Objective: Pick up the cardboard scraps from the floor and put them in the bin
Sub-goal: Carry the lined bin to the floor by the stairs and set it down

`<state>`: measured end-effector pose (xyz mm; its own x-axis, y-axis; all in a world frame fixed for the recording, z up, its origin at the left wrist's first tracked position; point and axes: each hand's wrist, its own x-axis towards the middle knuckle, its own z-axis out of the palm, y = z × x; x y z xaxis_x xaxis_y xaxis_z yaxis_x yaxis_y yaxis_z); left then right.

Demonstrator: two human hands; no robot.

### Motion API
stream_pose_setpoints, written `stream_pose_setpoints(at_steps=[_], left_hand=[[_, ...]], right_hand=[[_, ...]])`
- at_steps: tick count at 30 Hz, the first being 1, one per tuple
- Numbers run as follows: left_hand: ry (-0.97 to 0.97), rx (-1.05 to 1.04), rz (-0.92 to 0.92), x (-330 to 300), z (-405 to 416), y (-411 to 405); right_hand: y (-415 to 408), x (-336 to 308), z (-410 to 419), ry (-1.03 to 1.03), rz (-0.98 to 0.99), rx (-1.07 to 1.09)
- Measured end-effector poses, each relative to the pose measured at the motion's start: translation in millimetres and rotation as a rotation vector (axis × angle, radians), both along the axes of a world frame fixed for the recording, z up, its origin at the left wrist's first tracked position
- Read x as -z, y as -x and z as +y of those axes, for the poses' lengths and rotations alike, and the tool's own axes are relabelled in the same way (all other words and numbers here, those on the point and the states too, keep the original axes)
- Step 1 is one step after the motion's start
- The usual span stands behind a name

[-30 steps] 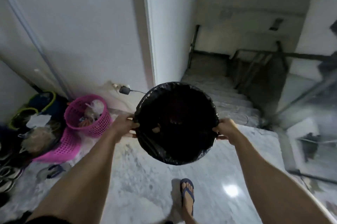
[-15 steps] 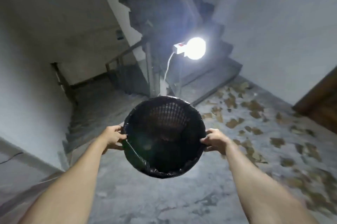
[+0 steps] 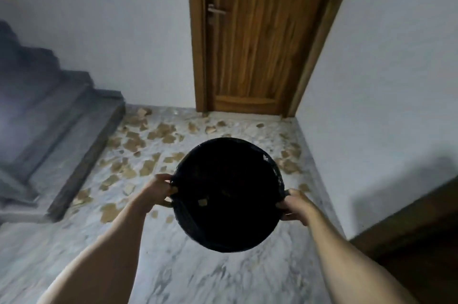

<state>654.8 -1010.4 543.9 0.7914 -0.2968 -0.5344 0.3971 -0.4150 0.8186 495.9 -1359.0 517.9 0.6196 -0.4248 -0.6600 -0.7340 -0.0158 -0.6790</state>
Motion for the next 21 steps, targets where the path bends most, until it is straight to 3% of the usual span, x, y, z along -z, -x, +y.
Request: stream_pose_setpoints(at_steps=[9,15,21], left_hand=[[-0.116,0.439,0.014,61.8,-278.4,-65.3],[-0.168,0.658,0.091,123.9,-437.5,-41.7],[-0.243,0.779,0.148,233.3,-556.0,-6.9]], right_hand=[[66.7,55.1,-162.0,-0.053,0.021,0.531],[123.6,107.1,-232.8,-0.105,0.060,0.868],[166.2,207.5,-299.4,-0.035,0.221,0.997]])
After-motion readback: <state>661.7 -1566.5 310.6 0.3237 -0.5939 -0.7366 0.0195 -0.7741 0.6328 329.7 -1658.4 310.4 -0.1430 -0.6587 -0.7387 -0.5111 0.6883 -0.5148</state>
